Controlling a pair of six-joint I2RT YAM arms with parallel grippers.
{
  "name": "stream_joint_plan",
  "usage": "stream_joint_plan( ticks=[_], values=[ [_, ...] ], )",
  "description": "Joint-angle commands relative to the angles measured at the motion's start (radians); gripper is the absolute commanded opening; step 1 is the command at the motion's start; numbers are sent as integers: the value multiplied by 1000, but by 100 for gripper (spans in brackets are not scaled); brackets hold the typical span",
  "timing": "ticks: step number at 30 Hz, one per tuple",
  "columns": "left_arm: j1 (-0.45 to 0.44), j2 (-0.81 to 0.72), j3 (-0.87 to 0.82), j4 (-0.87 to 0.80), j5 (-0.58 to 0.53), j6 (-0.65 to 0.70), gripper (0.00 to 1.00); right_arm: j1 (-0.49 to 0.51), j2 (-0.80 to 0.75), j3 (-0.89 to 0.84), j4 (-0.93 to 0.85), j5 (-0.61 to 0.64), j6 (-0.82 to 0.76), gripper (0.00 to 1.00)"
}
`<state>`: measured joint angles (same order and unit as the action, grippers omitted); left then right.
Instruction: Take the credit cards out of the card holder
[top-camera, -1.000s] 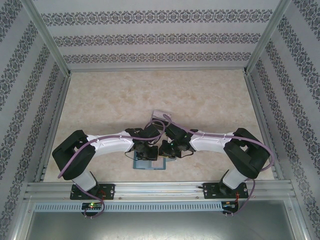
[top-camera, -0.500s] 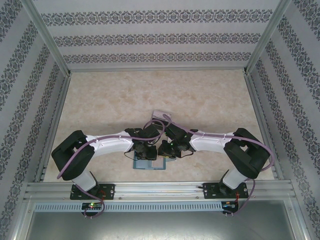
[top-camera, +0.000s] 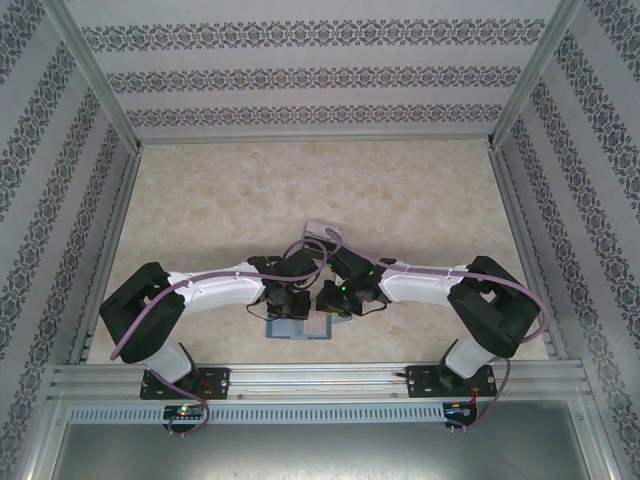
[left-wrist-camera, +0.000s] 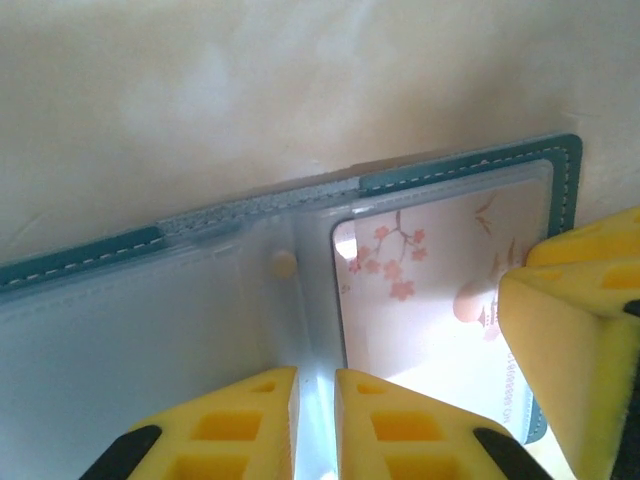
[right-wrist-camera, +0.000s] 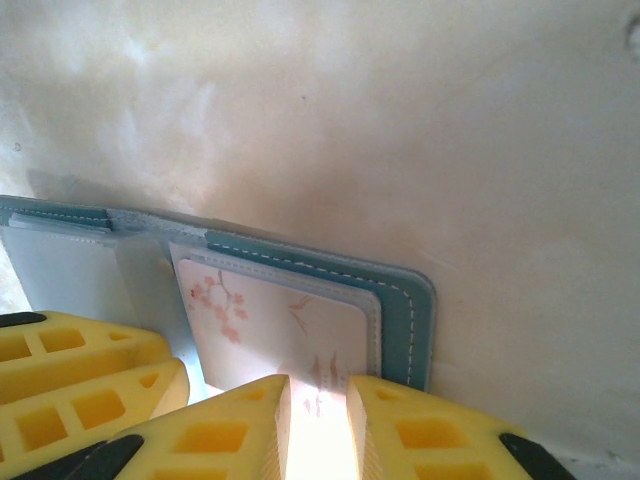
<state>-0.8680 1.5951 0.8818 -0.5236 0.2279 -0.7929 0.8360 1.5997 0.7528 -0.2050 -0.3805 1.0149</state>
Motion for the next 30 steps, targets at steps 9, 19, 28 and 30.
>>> stream_joint_plan(
  ticks=[9,19,28,30],
  values=[
    [12,30,-16,24,31,-4,26,15,-53,-12,-114,54,-12,25],
    [9,65,11,-56,-9,21,24,21,-87,-10,-127,66,-1,25],
    [5,72,20,-63,-8,24,23,39,-24,0,-82,44,-1,15],
    [5,72,19,-65,-10,24,23,40,-11,0,-82,43,-4,15]
  ],
)
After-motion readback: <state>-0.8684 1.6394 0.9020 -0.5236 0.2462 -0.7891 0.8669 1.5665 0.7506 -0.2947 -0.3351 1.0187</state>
